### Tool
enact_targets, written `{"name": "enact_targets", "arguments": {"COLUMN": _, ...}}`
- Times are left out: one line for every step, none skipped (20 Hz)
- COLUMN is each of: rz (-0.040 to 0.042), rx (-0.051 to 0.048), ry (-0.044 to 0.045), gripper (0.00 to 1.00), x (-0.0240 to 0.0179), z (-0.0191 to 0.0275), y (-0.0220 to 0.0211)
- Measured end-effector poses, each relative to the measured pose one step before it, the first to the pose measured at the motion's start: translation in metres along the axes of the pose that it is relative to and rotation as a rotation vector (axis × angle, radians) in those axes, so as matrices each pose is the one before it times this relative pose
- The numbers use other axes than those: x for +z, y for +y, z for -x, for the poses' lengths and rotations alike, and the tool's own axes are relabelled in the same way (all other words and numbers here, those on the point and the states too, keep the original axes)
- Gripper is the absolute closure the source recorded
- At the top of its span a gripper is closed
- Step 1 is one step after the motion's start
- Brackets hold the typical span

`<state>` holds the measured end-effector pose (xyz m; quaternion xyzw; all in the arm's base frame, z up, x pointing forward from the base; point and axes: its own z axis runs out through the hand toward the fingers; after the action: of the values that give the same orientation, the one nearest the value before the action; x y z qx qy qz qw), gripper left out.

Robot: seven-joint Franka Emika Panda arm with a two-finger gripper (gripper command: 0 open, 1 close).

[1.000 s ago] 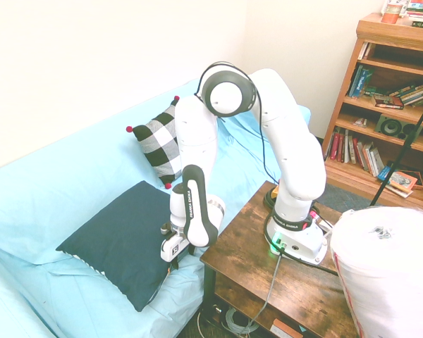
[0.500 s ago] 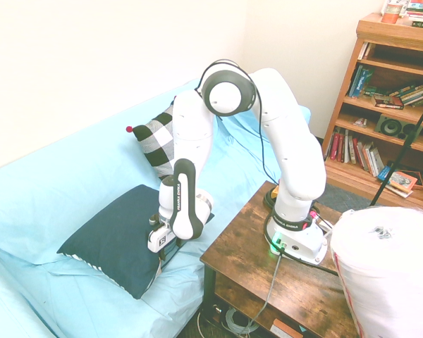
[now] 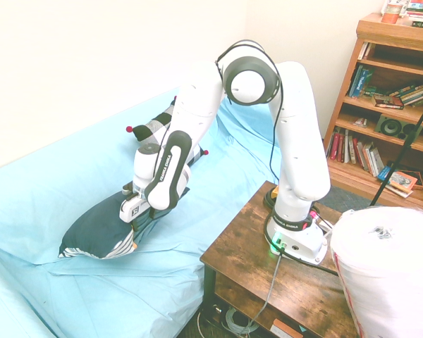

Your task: Lift the pillow

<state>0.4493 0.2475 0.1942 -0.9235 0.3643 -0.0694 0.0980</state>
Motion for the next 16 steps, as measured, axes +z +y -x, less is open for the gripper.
{"name": "enact_targets", "arguments": {"rz": -0.01371, "rx": -0.00460, "ry": 0.01312, "gripper": 0.00, "x": -0.00798, "z": -0.00681, "y": -0.00859}}
{"name": "enact_targets", "arguments": {"rz": -0.00943, "rx": -0.00301, "ry": 0.01082, "gripper": 0.00, "x": -0.00760, "z": -0.00614, "y": -0.00833}}
{"name": "enact_targets", "arguments": {"rz": -0.00699, "rx": -0.00234, "ry": 0.00942, "gripper": 0.00, "x": -0.00840, "z": -0.00609, "y": -0.00922}}
{"name": "enact_targets", "arguments": {"rz": -0.01193, "rx": -0.00203, "ry": 0.01124, "gripper": 0.00, "x": -0.00800, "z": -0.00605, "y": -0.00887}}
{"name": "enact_targets", "arguments": {"rz": -0.00638, "rx": -0.00207, "ry": 0.00735, "gripper": 0.00, "x": -0.00768, "z": -0.00611, "y": -0.00913}}
{"name": "enact_targets", "arguments": {"rz": -0.00873, "rx": -0.00131, "ry": 0.00959, "gripper": 0.00, "x": -0.00745, "z": -0.00690, "y": -0.00861}}
{"name": "enact_targets", "arguments": {"rz": -0.00684, "rx": -0.00339, "ry": 0.01054, "gripper": 0.00, "x": -0.00622, "z": -0.00666, "y": -0.00745}}
{"name": "enact_targets", "arguments": {"rz": -0.00473, "rx": -0.00103, "ry": 0.01121, "gripper": 0.00, "x": -0.00497, "z": -0.00590, "y": -0.00647}}
{"name": "enact_targets", "arguments": {"rz": -0.00257, "rx": -0.00343, "ry": 0.01029, "gripper": 0.00, "x": -0.00496, "z": -0.00619, "y": -0.00714}}
{"name": "enact_targets", "arguments": {"rz": -0.00654, "rx": -0.00219, "ry": 0.01164, "gripper": 0.00, "x": -0.00453, "z": -0.00484, "y": -0.00628}}
{"name": "enact_targets", "arguments": {"rz": -0.00509, "rx": 0.00009, "ry": 0.00829, "gripper": 0.00, "x": -0.00448, "z": -0.00512, "y": -0.00624}}
{"name": "enact_targets", "arguments": {"rz": -0.00660, "rx": 0.00052, "ry": 0.01087, "gripper": 0.00, "x": -0.00409, "z": -0.00531, "y": -0.00544}}
{"name": "enact_targets", "arguments": {"rz": -0.00415, "rx": 0.00195, "ry": 0.01189, "gripper": 0.00, "x": -0.00333, "z": -0.00623, "y": -0.00455}}
{"name": "enact_targets", "arguments": {"rz": -0.00148, "rx": 0.00258, "ry": 0.01050, "gripper": 0.00, "x": -0.00299, "z": -0.00683, "y": -0.00481}}
{"name": "enact_targets", "arguments": {"rz": -0.00125, "rx": 0.00265, "ry": 0.01118, "gripper": 0.00, "x": -0.00246, "z": -0.00716, "y": -0.00520}}
{"name": "enact_targets", "arguments": {"rz": -0.00334, "rx": 0.00292, "ry": 0.01325, "gripper": 0.00, "x": -0.00180, "z": -0.00684, "y": -0.00527}}
